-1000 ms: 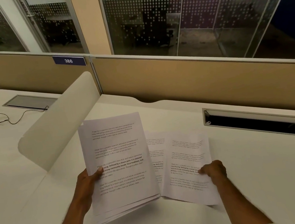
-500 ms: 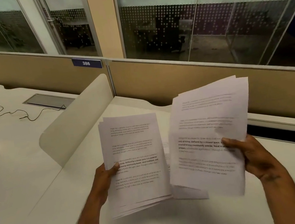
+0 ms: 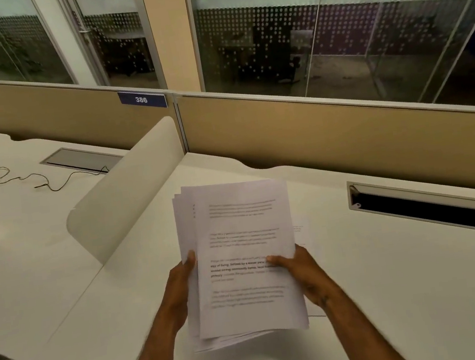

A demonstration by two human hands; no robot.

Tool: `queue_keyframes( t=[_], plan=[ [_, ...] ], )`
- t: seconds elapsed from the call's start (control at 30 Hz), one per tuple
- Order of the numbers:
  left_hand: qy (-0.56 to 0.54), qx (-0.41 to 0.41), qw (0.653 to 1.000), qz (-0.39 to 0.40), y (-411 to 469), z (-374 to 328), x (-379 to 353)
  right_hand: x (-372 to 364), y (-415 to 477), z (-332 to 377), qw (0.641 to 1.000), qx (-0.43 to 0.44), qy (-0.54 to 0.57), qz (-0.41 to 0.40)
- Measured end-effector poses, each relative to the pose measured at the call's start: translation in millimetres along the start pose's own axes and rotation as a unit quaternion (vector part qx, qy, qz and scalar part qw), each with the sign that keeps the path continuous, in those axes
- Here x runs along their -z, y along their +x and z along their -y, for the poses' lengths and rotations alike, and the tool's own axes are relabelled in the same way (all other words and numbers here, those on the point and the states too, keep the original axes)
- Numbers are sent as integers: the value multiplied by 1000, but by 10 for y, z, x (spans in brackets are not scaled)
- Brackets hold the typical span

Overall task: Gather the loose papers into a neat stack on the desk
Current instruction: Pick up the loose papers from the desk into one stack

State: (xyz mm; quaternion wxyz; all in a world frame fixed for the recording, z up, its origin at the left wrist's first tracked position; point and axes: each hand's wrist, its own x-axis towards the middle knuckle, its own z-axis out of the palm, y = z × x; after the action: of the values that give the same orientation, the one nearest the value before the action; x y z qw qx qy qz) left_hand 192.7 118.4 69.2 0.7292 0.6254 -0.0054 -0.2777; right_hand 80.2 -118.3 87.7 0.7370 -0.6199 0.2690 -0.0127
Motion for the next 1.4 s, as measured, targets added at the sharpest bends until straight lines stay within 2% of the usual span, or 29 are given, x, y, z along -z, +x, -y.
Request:
queue_keyframes(
  t=[0.13,0.2,0.23,0.3,0.4,0.5,0.57,0.6,0.7,0.8,0.9,0.97,1.03,1.1,1.2,1.3,1.33,1.4],
  plan=[
    [20,-5,1000,3,-41,-13,-10,-215,96,-96,997,27,-68,-17],
    [42,-16,999,-14,-39,-5,40,-257,175,-67,997,31,-59,-27],
    [50,-19,998,-23,-35,9,100,-235,227,-46,997,30,-51,-43],
    [61,-24,997,-37,-40,17,262,-86,350,-53,988,30,-82,-125],
    [60,-25,995,-69,-81,15,546,270,545,-241,926,-49,-263,-265],
    [43,-18,994,-100,-117,24,821,456,611,-500,850,-166,-421,-269],
    [44,-10,992,-119,-152,21,961,462,607,-589,822,-180,-468,-270],
    [46,-8,991,-124,-167,16,1015,467,624,-636,823,-178,-463,-277],
    [39,-7,990,-137,-210,12,1133,571,743,-744,866,-186,-356,-297],
    [33,-7,989,-142,-236,12,1196,717,786,-740,903,-187,-265,-282],
    [28,-7,989,-143,-254,8,1244,743,777,-578,948,-126,-148,-251],
    [24,-6,989,-147,-264,-7,1276,678,778,-454,977,-71,-57,-190],
    [22,-7,989,-148,-276,-20,1303,531,803,-357,989,-36,-33,-137],
    [21,-10,989,-148,-286,-27,1326,365,870,-341,989,-33,-67,-130],
    [18,-11,988,-150,-308,-35,1359,87,978,-397,954,-57,-249,-158],
    [19,-9,988,-154,-330,-26,1411,-154,955,-515,865,-110,-457,-176],
    [21,-8,988,-155,-334,-19,1430,-203,937,-564,845,-117,-490,-182],
    [22,-6,987,-159,-335,-1,1463,-260,950,-637,835,-113,-503,-191]
  ],
)
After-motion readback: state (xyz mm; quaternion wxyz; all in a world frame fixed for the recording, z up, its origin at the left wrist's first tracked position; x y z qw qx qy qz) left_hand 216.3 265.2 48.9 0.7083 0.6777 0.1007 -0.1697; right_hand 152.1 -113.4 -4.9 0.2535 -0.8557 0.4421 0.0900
